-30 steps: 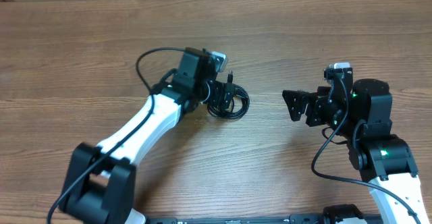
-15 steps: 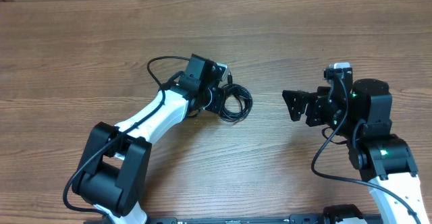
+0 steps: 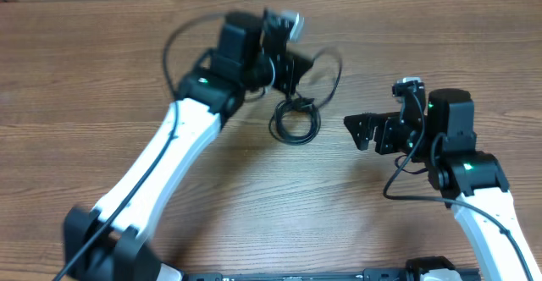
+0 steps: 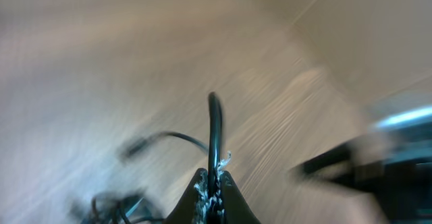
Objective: Untangle cables
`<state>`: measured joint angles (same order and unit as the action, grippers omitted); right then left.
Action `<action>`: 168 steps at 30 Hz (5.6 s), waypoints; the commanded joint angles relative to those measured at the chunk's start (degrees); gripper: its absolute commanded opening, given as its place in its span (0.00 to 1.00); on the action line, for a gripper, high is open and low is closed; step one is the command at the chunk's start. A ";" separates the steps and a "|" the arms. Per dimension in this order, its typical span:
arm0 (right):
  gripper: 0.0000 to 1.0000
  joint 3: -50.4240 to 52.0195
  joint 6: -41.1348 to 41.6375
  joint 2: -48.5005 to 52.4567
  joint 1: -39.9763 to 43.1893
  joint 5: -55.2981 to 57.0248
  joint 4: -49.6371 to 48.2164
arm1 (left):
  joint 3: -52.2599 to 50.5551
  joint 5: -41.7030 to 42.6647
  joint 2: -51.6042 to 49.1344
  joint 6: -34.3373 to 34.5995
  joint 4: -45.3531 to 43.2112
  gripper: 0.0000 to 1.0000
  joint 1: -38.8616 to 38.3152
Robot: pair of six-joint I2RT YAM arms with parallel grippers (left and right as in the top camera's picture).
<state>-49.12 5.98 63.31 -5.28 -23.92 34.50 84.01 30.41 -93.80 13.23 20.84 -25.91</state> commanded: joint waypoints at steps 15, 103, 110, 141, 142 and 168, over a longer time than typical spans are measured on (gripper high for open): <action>0.73 -1.97 6.58 16.74 0.09 -5.60 -11.96 | 11.28 17.05 9.79 9.79 -14.80 0.04 2.89; 0.73 -1.95 19.32 26.29 -0.24 2.82 -6.67 | 25.20 15.37 -24.98 0.28 31.89 0.04 1.73; 0.73 -1.95 19.32 26.29 -0.24 3.93 -6.43 | 25.92 9.07 -14.95 0.07 27.50 0.12 2.23; 0.75 -1.95 19.32 26.29 -0.24 3.91 -4.20 | 21.03 -15.87 -32.83 3.54 47.15 0.41 -1.55; 0.75 -1.95 19.32 26.29 -0.24 3.91 -4.15 | 21.03 -16.79 -33.81 3.54 46.75 0.40 -1.55; 0.76 -1.95 19.32 26.29 -0.24 3.93 -4.17 | 21.05 -18.97 -39.04 3.67 55.04 0.04 -1.46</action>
<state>-49.52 25.45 89.43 -5.34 -20.53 30.57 105.45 11.70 -131.55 16.53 75.68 -27.35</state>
